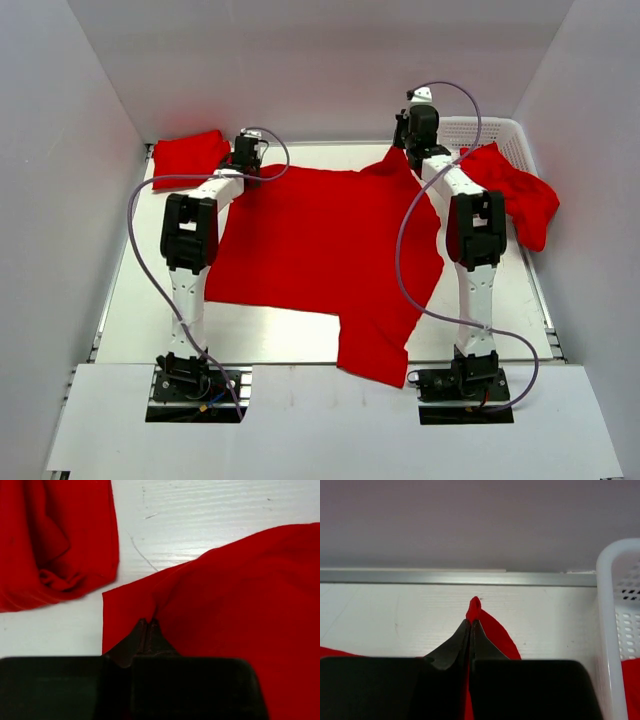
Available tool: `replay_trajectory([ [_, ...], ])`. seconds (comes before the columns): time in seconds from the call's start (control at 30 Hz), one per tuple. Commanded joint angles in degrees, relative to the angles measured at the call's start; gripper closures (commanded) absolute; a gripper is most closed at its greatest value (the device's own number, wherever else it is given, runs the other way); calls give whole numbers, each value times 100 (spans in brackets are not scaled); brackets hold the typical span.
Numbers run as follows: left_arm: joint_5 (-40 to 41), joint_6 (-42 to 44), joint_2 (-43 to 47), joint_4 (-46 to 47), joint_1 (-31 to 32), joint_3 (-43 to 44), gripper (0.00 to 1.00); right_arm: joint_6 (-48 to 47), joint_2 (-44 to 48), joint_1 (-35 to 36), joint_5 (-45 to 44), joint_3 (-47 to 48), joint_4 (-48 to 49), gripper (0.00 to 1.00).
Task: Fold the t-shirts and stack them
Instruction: Flatten out the tshirt, then fold the flattened tshirt in 1/3 of the way
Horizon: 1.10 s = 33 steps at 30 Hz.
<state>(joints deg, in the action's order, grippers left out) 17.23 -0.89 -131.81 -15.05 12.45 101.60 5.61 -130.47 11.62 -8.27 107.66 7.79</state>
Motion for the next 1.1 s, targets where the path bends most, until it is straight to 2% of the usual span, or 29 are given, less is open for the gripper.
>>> replay_trajectory([
  [0.0,-483,1,243,125,-102,483,100,98,-118,-37,63,686,-49,100],
  [0.23,-695,114,357,125,-225,483,100,142,320,-28,-95,177,-137,100],
  [0.33,-642,352,629,63,-225,378,100,63,751,-11,-306,-77,-767,100],
  [0.43,-555,501,858,-6,-225,141,100,334,1339,-19,-280,-665,-1331,100],
  [0.57,-335,502,1051,-77,-278,-201,100,643,2245,-2,-96,-1824,-1578,100],
  [0.8,-220,642,1588,-16,-278,-887,100,1021,3298,7,-43,-2740,-2317,100],
  [1.07,-124,765,1904,56,-331,-1336,100,1276,3923,-2,169,-3400,-2835,100],
])
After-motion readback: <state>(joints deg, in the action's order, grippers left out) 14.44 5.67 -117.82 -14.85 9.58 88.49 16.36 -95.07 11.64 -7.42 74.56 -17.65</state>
